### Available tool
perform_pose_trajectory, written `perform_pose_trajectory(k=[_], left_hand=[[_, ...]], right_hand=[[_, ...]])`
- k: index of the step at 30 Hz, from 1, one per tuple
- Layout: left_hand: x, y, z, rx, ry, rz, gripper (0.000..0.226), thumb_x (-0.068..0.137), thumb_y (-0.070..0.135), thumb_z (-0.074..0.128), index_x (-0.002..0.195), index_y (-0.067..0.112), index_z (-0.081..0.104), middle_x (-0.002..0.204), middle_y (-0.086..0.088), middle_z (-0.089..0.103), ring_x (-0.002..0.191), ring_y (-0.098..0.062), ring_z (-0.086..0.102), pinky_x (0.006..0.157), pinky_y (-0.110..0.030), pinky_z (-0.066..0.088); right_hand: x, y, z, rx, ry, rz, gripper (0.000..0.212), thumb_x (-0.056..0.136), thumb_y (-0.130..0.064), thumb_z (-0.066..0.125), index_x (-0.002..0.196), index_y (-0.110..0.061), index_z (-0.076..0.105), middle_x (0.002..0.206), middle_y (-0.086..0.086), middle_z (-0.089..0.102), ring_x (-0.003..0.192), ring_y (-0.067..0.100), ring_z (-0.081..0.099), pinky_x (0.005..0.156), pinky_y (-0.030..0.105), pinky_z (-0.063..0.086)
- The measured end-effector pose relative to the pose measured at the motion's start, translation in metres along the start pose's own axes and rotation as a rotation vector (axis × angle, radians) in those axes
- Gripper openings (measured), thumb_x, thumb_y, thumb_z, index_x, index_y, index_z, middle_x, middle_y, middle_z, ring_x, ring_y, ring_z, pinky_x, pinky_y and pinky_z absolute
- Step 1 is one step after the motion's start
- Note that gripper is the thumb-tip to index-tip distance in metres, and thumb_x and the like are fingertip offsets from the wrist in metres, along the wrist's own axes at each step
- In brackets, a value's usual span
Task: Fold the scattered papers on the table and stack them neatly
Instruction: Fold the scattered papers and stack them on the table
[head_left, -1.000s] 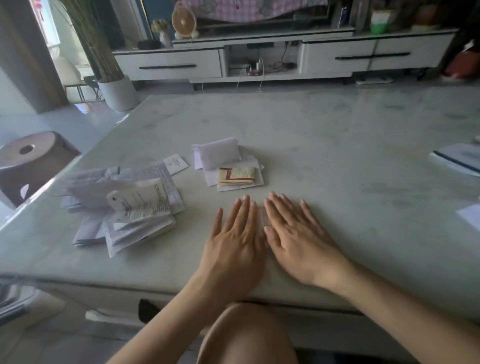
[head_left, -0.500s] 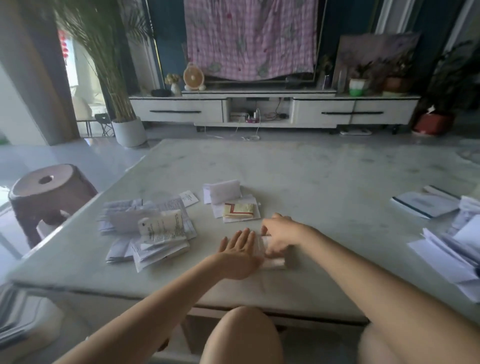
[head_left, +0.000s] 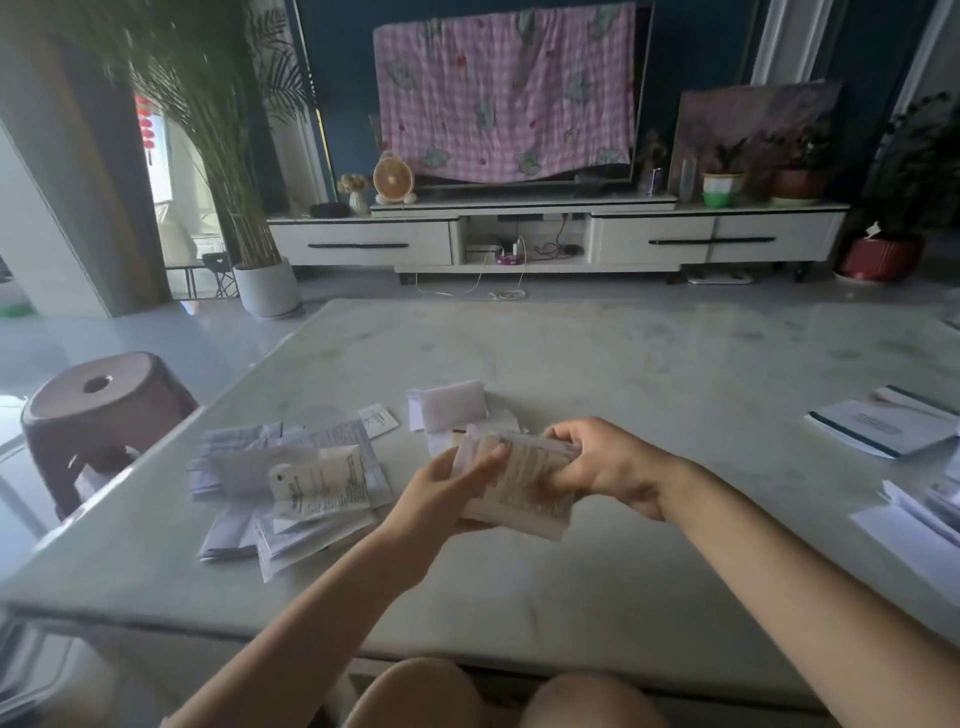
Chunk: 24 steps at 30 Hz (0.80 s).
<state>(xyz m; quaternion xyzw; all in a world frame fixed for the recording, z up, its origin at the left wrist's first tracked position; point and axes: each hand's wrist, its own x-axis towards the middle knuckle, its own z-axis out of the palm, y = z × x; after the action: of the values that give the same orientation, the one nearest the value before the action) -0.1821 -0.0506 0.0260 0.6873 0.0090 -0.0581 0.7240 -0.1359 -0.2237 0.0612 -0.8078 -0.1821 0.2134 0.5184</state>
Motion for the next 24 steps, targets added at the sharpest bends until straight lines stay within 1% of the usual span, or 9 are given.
perform_pose_trajectory(k=[6, 9, 11, 13, 14, 16, 19, 21, 24], left_hand=[[-0.003, 0.02, -0.003, 0.008, 0.468, 0.21, 0.014, 0.087, 0.024, 0.063, 0.092, 0.011, 0.066, 0.084, -0.006, 0.068, 0.076, -0.017, 0.064, 0.074, -0.034, 0.053], [0.0, 0.031, -0.009, 0.012, 0.601, 0.248, 0.019, 0.087, 0.024, 0.063, 0.094, 0.006, 0.063, 0.087, -0.008, 0.066, 0.077, -0.017, 0.061, 0.073, -0.028, 0.049], [0.001, 0.039, -0.017, 0.013, 0.621, 0.276, 0.015, 0.089, 0.021, 0.061, 0.092, 0.006, 0.059, 0.083, -0.006, 0.064, 0.073, -0.014, 0.06, 0.065, -0.02, 0.048], [0.005, 0.046, -0.034, 0.072, 0.634, 0.301, 0.013, 0.09, 0.021, 0.059, 0.087, 0.009, 0.055, 0.083, -0.008, 0.063, 0.074, -0.017, 0.06, 0.067, -0.025, 0.05], [0.009, 0.049, -0.043, 0.106, 0.647, 0.301, 0.013, 0.09, 0.022, 0.059, 0.087, 0.01, 0.053, 0.085, -0.01, 0.063, 0.077, -0.02, 0.06, 0.071, -0.032, 0.05], [0.022, 0.057, -0.072, 0.14, 0.679, 0.275, 0.015, 0.092, 0.022, 0.056, 0.091, 0.009, 0.05, 0.089, -0.012, 0.061, 0.08, -0.023, 0.059, 0.073, -0.037, 0.049], [0.046, 0.074, -0.116, 0.15, 0.62, 0.173, 0.017, 0.096, 0.023, 0.048, 0.098, 0.007, 0.044, 0.086, -0.011, 0.055, 0.067, -0.017, 0.052, 0.053, -0.027, 0.045], [0.071, 0.086, -0.153, 0.132, 0.546, 0.065, 0.016, 0.099, 0.019, 0.039, 0.09, 0.008, 0.043, 0.075, -0.006, 0.049, 0.058, -0.014, 0.046, 0.045, -0.022, 0.041], [0.119, 0.091, -0.208, 0.126, 0.539, -0.048, 0.028, 0.095, 0.005, 0.041, 0.069, 0.007, 0.048, 0.063, -0.008, 0.046, 0.05, -0.016, 0.043, 0.043, -0.021, 0.041]], right_hand=[[0.013, -0.023, 0.037, 0.493, 0.221, -0.076, 0.038, 0.079, 0.011, 0.062, 0.107, -0.011, 0.05, 0.095, 0.005, 0.061, 0.085, 0.017, 0.059, 0.069, 0.026, 0.052], [0.023, -0.039, 0.06, 0.34, 0.305, -0.103, 0.042, 0.09, -0.008, 0.057, 0.125, -0.02, 0.036, 0.113, 0.007, 0.054, 0.099, 0.019, 0.058, 0.084, 0.035, 0.053], [0.031, -0.054, 0.068, 0.304, 0.3, -0.086, 0.035, 0.097, -0.023, 0.046, 0.128, -0.021, 0.031, 0.114, 0.01, 0.051, 0.086, 0.022, 0.061, 0.066, 0.033, 0.057], [0.049, -0.068, 0.079, 0.166, 0.36, -0.091, 0.029, 0.1, -0.027, 0.035, 0.126, -0.014, 0.03, 0.109, 0.017, 0.053, 0.067, 0.024, 0.058, 0.049, 0.028, 0.051], [0.058, -0.072, 0.085, 0.043, 0.407, -0.102, 0.029, 0.101, -0.028, 0.032, 0.125, -0.011, 0.03, 0.109, 0.021, 0.055, 0.068, 0.026, 0.057, 0.054, 0.031, 0.049], [0.086, -0.084, 0.102, -0.102, 0.461, -0.134, 0.03, 0.101, -0.027, 0.03, 0.123, -0.006, 0.03, 0.119, 0.022, 0.055, 0.092, 0.033, 0.058, 0.073, 0.037, 0.046], [0.128, -0.105, 0.117, -0.076, 0.476, -0.148, 0.027, 0.101, -0.022, 0.032, 0.12, -0.003, 0.03, 0.125, 0.022, 0.051, 0.111, 0.034, 0.052, 0.081, 0.031, 0.038], [0.17, -0.119, 0.119, -0.036, 0.486, -0.11, 0.025, 0.1, -0.022, 0.033, 0.116, -0.003, 0.031, 0.123, 0.022, 0.051, 0.106, 0.034, 0.052, 0.077, 0.029, 0.036], [0.246, -0.122, 0.122, 0.0, 0.487, -0.006, 0.015, 0.099, -0.022, 0.03, 0.1, -0.007, 0.027, 0.109, 0.02, 0.051, 0.083, 0.028, 0.049, 0.066, 0.028, 0.035]])
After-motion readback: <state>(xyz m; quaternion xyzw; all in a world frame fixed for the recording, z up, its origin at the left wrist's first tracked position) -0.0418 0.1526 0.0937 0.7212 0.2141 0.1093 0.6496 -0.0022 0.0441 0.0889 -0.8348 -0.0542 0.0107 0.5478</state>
